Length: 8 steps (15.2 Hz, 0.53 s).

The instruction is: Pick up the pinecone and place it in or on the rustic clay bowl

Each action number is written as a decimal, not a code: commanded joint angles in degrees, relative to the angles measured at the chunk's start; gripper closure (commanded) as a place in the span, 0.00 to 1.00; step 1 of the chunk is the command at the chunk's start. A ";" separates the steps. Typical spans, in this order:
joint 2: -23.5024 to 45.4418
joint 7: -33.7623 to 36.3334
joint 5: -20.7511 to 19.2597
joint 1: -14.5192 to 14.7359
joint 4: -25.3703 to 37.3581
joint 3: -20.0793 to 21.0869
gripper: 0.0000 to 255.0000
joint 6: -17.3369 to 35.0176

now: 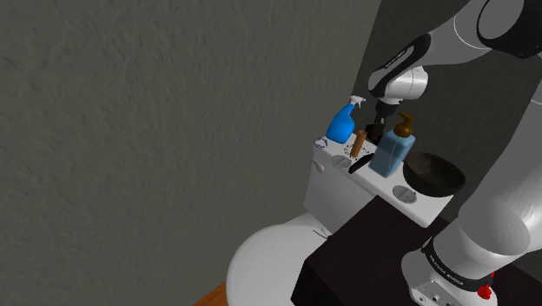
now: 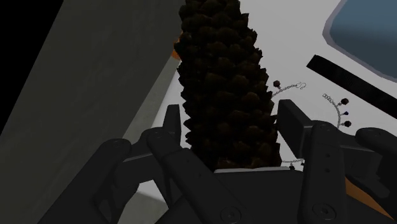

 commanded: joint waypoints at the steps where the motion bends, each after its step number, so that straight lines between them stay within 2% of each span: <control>1: -1.42 0.64 -0.94 0.34 0.02 -0.42 1.00 -1.31; 8: -5.50 2.48 -3.67 1.07 1.10 -1.36 1.00 -6.08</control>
